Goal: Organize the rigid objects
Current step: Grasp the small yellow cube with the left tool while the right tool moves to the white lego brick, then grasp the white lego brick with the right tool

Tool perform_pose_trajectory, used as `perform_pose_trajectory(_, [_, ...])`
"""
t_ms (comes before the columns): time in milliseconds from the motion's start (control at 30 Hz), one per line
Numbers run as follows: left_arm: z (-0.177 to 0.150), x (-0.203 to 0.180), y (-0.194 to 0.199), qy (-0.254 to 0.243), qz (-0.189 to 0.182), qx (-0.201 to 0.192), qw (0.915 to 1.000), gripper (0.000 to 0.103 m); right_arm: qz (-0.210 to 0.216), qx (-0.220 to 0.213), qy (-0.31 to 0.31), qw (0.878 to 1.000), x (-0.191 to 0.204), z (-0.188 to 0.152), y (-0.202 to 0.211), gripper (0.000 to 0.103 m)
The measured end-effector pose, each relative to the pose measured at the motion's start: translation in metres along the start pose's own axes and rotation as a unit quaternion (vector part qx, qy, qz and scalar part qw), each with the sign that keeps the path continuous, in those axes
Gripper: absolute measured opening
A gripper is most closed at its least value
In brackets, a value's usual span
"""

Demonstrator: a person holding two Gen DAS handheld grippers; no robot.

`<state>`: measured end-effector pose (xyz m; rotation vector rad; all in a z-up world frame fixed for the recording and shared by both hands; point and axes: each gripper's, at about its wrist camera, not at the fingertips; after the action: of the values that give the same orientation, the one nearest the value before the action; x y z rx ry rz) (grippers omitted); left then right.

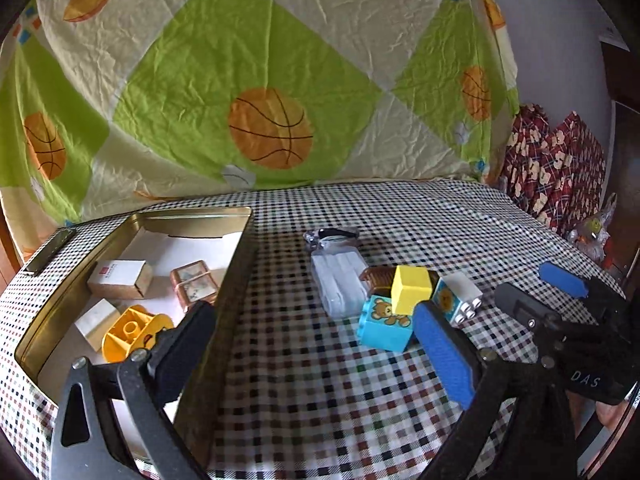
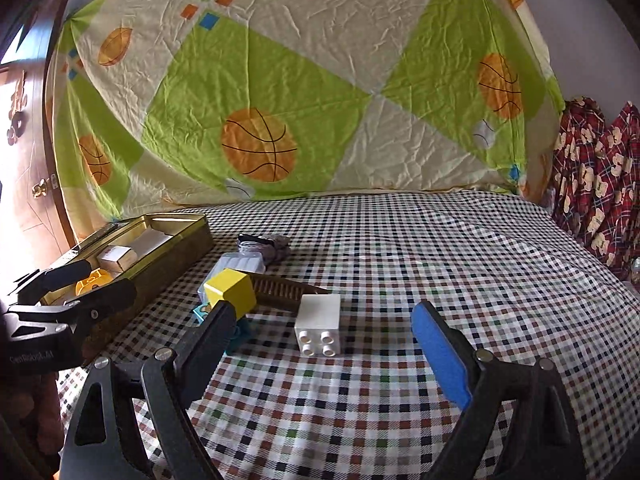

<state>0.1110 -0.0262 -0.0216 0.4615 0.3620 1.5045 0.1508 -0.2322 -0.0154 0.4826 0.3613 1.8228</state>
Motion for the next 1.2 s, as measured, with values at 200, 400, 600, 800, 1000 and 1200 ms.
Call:
perform_pose_trajectory(200, [0.013,-0.029,-0.020,-0.029,-0.015,0.006,0.9994,0.100,-0.019,0.005,-0.021,1.000,-0.017,0.002,-0.002,0.091])
perform_pose_trajectory(400, [0.017,-0.044,-0.043,-0.039,-0.039,0.040,0.9977,0.092,-0.025,0.014,-0.051,0.998,-0.040,0.003,-0.005,0.091])
perform_pose_trajectory(600, [0.017,-0.060,-0.063,-0.055,-0.072,0.078,0.9929,0.049,-0.019,0.020,-0.061,0.998,-0.046,0.004,-0.008,0.091])
perform_pose_trajectory(800, [0.015,-0.054,-0.063,-0.049,-0.073,0.083,0.9927,0.023,-0.015,0.039,-0.054,0.998,-0.039,0.009,-0.017,0.091])
perform_pose_trajectory(1000, [0.004,-0.025,-0.040,-0.017,-0.053,0.066,0.9963,0.023,-0.015,0.073,-0.020,0.997,-0.017,0.013,-0.035,0.091])
perform_pose_trajectory(1200, [-0.006,-0.002,-0.027,0.008,-0.040,0.064,0.9971,0.023,-0.018,0.111,0.017,0.994,0.008,0.014,-0.052,0.091])
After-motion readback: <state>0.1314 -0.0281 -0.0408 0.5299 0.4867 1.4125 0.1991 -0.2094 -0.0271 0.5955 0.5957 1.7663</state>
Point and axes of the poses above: each gripper's, at about its wrist camera, not at the fingertips, and y roughly against the way its jaws point, x to its left, z to its top, and after that the axes turned 5 degrees about -y, right-handed
